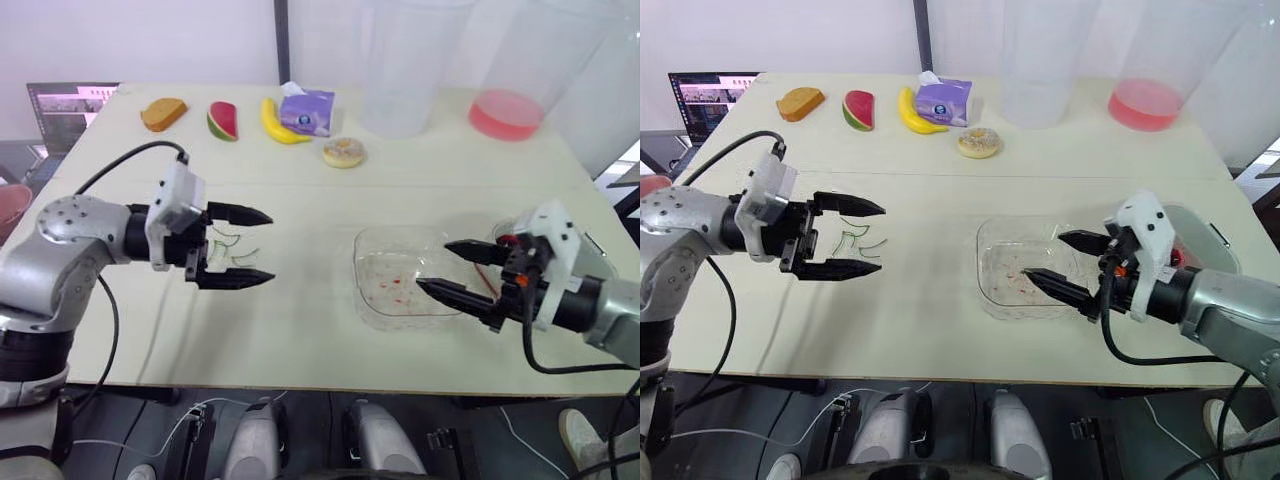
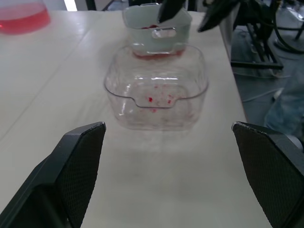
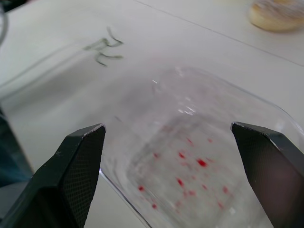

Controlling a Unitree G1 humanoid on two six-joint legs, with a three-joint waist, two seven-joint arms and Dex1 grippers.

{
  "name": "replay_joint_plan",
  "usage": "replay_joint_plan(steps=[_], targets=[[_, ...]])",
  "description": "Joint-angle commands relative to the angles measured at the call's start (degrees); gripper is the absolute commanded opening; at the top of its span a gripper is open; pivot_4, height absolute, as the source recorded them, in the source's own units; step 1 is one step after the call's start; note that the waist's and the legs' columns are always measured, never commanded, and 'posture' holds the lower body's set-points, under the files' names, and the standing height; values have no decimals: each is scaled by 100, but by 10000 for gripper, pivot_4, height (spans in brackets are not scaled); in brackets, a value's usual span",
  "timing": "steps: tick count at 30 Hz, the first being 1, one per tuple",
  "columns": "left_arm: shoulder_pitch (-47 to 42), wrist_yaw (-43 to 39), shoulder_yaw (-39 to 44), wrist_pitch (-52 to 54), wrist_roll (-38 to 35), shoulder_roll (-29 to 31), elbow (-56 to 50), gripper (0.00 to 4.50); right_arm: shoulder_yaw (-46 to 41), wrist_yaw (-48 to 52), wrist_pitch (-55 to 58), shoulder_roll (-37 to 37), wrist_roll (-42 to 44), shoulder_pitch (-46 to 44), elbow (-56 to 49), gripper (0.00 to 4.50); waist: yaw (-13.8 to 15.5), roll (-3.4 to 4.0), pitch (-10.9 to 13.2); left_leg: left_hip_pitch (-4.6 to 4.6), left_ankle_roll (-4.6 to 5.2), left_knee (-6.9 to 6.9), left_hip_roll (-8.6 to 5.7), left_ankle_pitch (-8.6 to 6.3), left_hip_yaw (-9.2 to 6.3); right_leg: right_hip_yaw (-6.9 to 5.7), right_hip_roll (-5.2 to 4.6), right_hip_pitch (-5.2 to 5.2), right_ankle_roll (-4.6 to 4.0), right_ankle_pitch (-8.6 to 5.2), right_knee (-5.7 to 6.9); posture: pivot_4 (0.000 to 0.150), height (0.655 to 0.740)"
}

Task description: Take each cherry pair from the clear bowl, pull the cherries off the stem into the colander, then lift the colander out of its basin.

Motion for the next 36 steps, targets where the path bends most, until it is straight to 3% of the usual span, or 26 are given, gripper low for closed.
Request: replay_joint_plan(steps=[1,10,28,32,36], targets=[[-56,36,30,-107,-41,-26,-131,44746,-591,-186,77,-119,145,266,-92,45000,-2,0,0,0,0,0,1,0,-1,0,1,0,0,0,0,1500,7400],[-151,238,-62,169,-178,-244,-230,44746,-820,-1162,816,-402,-752,507,858,45000,-11,0,0,3,0,0,0,0,0,3,10,2,1,0,0,1500,7400],[-154,403,-184,141,-137,-285,-248,44746,940,-843,895,-253,-2029,-806,1845,45000,-9,1,0,3,0,0,1,0,0,5,15,0,1,-1,0,1500,7400],[-132,428,-177,152,-137,-279,-269,45000,1023,-718,905,-219,-2209,-874,1880,32693,-8,1,0,2,0,0,0,0,0,5,15,0,1,-1,0,1500,7400],[-103,465,-169,176,-126,-260,-289,45000,1021,-619,935,-175,-2362,-902,1865,11443,-11,1,0,3,0,0,1,0,0,5,15,0,1,-1,1,1500,7400]])
